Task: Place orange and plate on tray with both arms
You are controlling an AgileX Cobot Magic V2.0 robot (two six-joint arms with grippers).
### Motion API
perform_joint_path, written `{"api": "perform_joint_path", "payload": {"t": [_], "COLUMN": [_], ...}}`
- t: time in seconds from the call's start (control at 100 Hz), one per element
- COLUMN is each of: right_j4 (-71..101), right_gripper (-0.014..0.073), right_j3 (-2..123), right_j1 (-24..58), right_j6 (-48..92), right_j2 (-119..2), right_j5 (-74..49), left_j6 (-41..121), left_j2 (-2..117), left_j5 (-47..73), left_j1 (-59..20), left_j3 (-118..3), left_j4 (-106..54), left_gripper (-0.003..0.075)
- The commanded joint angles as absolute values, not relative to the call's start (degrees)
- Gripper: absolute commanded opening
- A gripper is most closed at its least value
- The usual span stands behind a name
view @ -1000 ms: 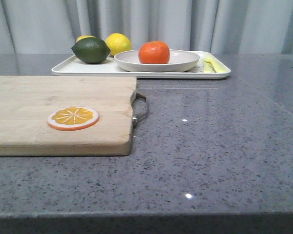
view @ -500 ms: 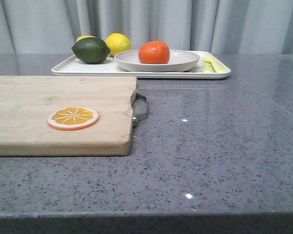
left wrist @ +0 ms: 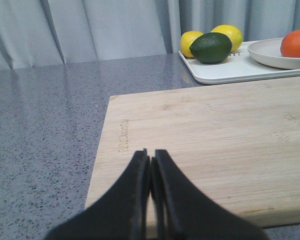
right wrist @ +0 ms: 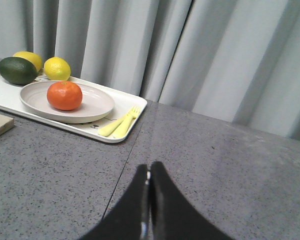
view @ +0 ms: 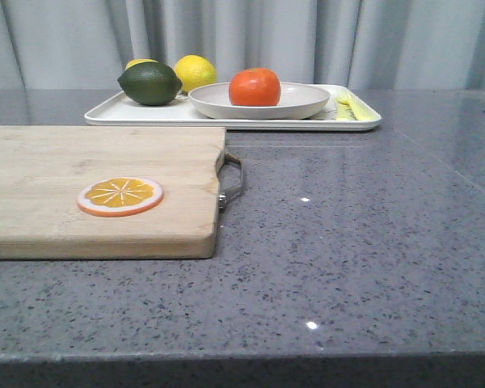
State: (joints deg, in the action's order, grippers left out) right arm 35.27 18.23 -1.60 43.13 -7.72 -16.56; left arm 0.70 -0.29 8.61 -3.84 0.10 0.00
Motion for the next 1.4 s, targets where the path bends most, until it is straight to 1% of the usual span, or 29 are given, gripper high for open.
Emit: {"api": "perform_joint_path", "payload": {"t": [0.0,0.69,0.75,0.82,0.93,0.97,1.06,1.11,1.28,1.39], "right_j4": [36.3,36.92,35.01,25.33,1.8,-4.21,-15.13,-17.29,-14.74,-11.99], "right_gripper": [-0.0102,-0.0102,-0.0102,-0.0102,-0.0102,-0.0102,-0.0102,-0.0102,-0.0102,-0.0102], "right_j3": [19.73,19.25,18.38,17.02,14.0,12.62,9.01,6.47,1.19,-0.35], "right_j1": [-1.85,-1.85,-1.77,-1.33,-1.17,-1.17,-1.17,-1.17,-1.17,-1.17], "right_j6": [43.37,43.37,42.58,34.29,8.21,-0.61,-12.99,-15.63,-15.91,-15.74], "right_j2": [-8.3,-8.3,-8.0,-6.58,-3.47,-2.23,0.25,1.29,1.32,1.32], "right_j5": [-12.51,-12.1,-11.88,-11.68,-10.77,-10.2,-7.51,-5.32,0.0,0.36], "left_j6": [0.0,0.0,0.0,0.0,0.0,0.0,0.0,0.0,0.0,0.0], "left_j2": [-2.12,-2.12,-2.12,-2.12,-2.12,-2.12,-2.12,-2.12,-2.12,-2.12], "left_j5": [3.74,3.74,3.74,3.74,3.74,3.74,3.74,3.74,3.74,3.74], "left_j1": [-3.69,-3.69,-3.69,-3.69,-3.69,-3.69,-3.69,-3.69,-3.69,-3.69], "left_j3": [0.52,0.52,0.52,0.52,0.52,0.52,0.52,0.52,0.52,0.52], "left_j4": [-0.86,-0.86,-0.86,-0.86,-0.86,-0.86,-0.86,-0.86,-0.86,-0.86], "left_gripper": [-0.002,-0.002,-0.002,-0.002,-0.002,-0.002,-0.002,-0.002,-0.002,-0.002]}}
